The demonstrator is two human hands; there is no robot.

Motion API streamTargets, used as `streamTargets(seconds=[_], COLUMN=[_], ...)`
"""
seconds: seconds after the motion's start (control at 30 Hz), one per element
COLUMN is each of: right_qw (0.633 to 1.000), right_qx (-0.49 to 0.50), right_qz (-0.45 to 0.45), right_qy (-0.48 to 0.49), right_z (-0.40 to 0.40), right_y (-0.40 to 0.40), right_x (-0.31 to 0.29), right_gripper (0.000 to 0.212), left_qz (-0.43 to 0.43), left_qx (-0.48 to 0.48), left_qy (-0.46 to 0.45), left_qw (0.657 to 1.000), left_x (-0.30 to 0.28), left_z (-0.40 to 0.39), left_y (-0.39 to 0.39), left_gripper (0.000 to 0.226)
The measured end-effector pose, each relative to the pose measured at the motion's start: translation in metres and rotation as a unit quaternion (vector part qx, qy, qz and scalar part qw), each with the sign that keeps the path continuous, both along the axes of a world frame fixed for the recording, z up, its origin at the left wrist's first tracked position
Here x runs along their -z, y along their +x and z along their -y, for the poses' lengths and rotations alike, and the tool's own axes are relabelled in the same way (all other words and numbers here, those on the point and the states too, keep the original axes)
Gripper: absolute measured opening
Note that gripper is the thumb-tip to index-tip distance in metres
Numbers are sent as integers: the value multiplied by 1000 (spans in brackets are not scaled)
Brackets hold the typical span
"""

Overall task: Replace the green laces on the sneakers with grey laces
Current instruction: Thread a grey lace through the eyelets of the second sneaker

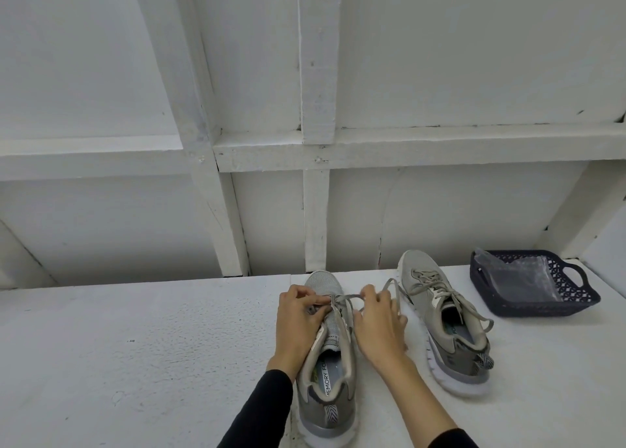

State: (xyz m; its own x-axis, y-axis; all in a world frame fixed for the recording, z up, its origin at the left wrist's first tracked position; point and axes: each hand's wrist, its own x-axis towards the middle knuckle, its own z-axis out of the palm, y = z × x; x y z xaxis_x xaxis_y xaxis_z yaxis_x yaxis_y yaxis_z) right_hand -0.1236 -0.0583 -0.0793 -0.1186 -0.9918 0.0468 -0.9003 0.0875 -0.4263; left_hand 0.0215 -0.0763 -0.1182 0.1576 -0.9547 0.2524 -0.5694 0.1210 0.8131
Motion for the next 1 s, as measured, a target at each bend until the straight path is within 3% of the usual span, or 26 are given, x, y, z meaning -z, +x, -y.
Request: streamTargets(seconds=[0.1,0.23,0.3,0.37,0.47,0.53,0.67,0.7,0.83,1.0], right_qw=[997,995,984,921,776,710,651,649,711,703], right_qx=[-72,-93,-44,25,94,109,77,75,99,174], right_qz=[16,11,142,363,606,682,749,752,691,672], right_qy=[-1,27,97,141,150,137,97,86,87,155], right_z=[2,14,20,23,22,17,12,12,18,14], right_y=[1,3,7,7,8,10,9,6,-3,0], right_x=[-4,6,9,7,6,0,-3,-4,2,18], right_gripper=[27,21,25,32,33,33,26,24,22,20], left_qz=[-5,8,14,19,21,15,13,15,7,19], left_qx=[0,2,-2,-8,-8,-9,-16,-19,-47,-63], left_qy=[2,6,1,-1,4,7,22,27,48,59], left_qw=[1000,1000,1000,1000,1000,1000,1000,999,998,996], left_x=[0,4,6,7,6,5,5,6,8,6], left_z=[-1,1,3,4,3,2,2,2,1,-3], left_y=[-1,1,1,1,0,0,2,3,4,2], left_gripper=[12,13,13,13,13,12,10,11,11,9])
